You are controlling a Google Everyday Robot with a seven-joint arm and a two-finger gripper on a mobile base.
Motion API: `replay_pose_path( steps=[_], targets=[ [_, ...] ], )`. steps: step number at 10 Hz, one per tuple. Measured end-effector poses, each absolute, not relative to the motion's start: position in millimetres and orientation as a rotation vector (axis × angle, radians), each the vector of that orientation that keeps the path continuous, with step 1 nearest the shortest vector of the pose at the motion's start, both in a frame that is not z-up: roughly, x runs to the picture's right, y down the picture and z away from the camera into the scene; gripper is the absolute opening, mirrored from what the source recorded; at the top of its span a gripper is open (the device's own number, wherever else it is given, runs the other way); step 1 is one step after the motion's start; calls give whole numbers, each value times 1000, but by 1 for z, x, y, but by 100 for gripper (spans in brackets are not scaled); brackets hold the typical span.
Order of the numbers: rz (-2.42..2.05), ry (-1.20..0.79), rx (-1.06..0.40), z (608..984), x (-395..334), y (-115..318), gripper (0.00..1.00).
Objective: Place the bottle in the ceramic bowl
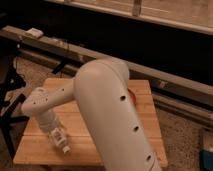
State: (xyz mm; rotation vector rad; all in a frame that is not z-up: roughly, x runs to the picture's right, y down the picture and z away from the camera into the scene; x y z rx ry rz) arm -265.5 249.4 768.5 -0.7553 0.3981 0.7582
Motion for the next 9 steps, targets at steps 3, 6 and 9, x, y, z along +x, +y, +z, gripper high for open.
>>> replay_pose_path(
  steps=[3, 6, 9],
  targets=[
    [744, 416, -742, 770, -266, 252, 64],
    [726, 448, -737, 772, -267, 256, 43],
    [749, 434, -762, 759, -271, 237, 12]
  ],
)
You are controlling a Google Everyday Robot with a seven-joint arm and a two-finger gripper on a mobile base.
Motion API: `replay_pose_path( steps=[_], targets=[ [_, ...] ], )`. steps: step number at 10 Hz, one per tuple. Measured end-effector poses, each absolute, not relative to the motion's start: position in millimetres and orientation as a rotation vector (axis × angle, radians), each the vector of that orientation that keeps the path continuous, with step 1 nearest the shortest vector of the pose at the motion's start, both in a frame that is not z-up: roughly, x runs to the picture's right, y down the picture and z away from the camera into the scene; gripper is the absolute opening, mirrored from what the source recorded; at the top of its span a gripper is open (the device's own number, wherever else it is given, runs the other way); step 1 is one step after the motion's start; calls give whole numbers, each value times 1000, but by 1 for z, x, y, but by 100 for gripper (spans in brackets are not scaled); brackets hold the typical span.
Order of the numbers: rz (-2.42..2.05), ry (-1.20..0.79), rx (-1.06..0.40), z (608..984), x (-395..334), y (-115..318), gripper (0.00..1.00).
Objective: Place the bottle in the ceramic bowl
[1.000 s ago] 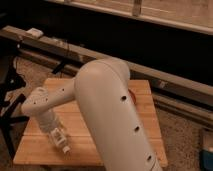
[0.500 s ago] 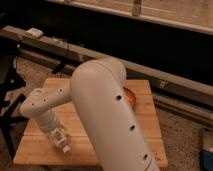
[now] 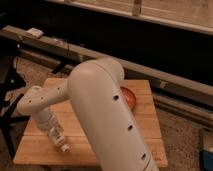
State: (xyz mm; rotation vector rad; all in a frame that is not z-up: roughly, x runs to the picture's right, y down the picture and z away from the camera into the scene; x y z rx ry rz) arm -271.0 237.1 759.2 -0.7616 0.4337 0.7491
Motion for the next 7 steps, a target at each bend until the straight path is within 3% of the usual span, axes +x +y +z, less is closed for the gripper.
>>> replay_pose_path(
  steps=[1, 2, 5, 7],
  targets=[
    [782, 409, -771, 747, -270, 218, 2],
    [811, 388, -776, 736, -267, 200, 0],
    [924, 328, -762, 707, -246, 138, 0],
    [1021, 317, -727, 708, -210, 90, 0]
  ],
)
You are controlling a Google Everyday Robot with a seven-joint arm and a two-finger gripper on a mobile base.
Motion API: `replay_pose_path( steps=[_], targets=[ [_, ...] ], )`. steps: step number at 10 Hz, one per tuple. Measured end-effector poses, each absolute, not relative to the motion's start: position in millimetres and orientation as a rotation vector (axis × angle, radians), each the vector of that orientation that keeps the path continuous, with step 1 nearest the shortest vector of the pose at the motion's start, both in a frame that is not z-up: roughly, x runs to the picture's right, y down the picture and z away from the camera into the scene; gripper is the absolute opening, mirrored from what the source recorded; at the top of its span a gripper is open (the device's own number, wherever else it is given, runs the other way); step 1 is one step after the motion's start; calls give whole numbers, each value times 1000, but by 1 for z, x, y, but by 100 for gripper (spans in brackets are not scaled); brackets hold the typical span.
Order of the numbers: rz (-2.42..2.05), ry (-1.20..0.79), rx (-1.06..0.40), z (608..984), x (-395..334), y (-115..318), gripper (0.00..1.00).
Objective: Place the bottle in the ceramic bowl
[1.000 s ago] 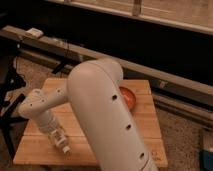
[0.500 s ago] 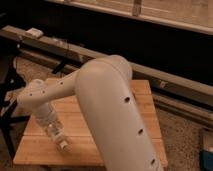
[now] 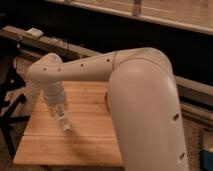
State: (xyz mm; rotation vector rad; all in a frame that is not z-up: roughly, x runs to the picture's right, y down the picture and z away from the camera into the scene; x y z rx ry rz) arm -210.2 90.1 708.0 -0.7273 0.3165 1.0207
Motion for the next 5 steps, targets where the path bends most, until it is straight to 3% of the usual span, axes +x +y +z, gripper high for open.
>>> replay_pose_path(
  steps=[5],
  targets=[
    [1211, 374, -662, 749, -125, 15, 0]
  ],
)
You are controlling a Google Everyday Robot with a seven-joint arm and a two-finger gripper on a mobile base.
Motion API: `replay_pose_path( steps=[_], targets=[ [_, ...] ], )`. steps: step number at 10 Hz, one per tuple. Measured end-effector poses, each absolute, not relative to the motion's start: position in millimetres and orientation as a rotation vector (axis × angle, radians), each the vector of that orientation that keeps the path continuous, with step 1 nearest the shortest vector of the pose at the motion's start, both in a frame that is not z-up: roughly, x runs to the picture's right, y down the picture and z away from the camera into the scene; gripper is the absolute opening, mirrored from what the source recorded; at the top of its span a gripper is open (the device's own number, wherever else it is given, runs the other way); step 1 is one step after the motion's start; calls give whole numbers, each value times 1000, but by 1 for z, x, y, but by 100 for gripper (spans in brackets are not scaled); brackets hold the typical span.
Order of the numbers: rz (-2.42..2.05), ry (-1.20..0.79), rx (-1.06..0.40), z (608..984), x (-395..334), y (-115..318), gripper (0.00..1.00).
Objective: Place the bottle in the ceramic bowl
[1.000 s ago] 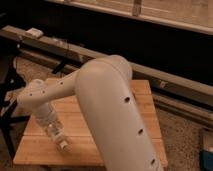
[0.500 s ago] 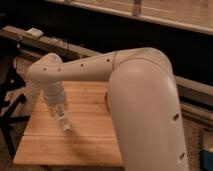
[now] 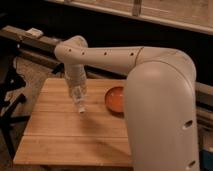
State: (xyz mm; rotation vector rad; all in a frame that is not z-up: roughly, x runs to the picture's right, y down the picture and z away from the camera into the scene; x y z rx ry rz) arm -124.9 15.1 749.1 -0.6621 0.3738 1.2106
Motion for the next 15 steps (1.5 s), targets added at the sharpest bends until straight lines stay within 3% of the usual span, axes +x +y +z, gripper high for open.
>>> replay_pose_path(
  steps=[4, 9, 11, 15],
  targets=[
    [1340, 526, -622, 807, -44, -7, 0],
    [1493, 702, -596, 838, 56, 20, 2],
    [1542, 748, -575, 844, 85, 32, 18],
    [1565, 776, -557, 849, 90, 37, 60]
  ],
)
